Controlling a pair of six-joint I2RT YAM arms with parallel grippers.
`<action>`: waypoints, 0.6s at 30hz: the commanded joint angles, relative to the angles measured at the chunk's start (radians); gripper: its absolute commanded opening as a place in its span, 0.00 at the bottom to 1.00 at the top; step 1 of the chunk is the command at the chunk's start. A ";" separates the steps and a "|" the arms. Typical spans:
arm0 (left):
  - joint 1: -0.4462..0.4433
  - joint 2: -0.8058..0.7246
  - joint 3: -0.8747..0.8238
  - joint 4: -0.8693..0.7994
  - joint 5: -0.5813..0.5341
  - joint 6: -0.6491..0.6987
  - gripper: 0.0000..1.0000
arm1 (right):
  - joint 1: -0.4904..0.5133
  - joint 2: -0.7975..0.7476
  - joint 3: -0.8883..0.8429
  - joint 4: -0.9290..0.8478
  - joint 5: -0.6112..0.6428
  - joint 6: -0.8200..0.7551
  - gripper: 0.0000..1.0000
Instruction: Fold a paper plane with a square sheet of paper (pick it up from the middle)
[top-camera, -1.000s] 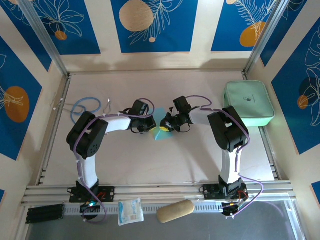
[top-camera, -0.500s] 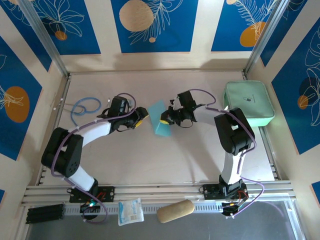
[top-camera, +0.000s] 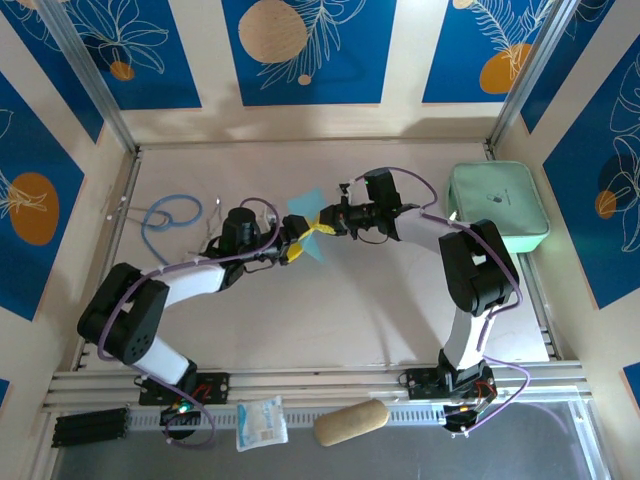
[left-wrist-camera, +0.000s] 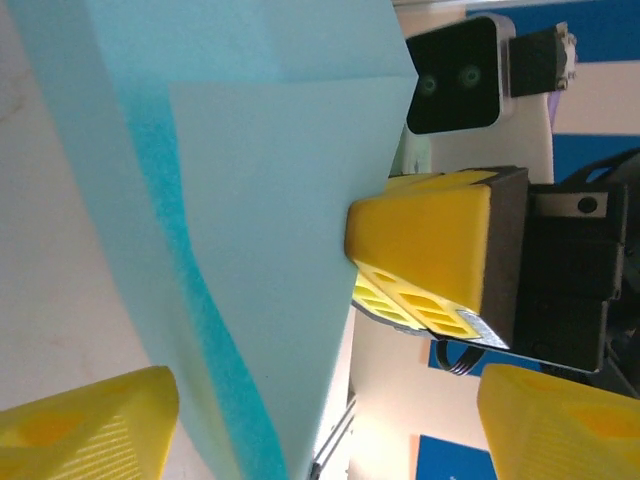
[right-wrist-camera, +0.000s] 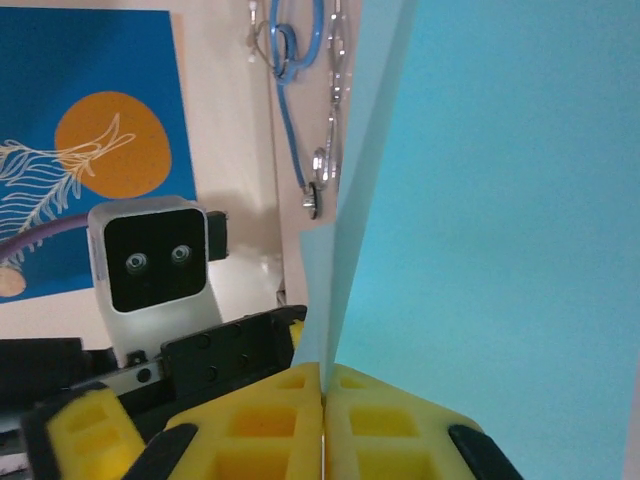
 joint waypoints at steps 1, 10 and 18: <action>-0.005 0.020 0.031 0.085 0.038 -0.020 0.70 | -0.005 -0.031 -0.007 0.029 -0.058 0.038 0.09; -0.004 0.009 0.022 0.048 0.014 0.007 0.42 | -0.017 -0.033 -0.023 0.016 -0.066 0.026 0.09; -0.004 0.013 0.026 0.036 0.010 0.007 0.31 | -0.022 -0.031 -0.031 0.009 -0.070 0.014 0.10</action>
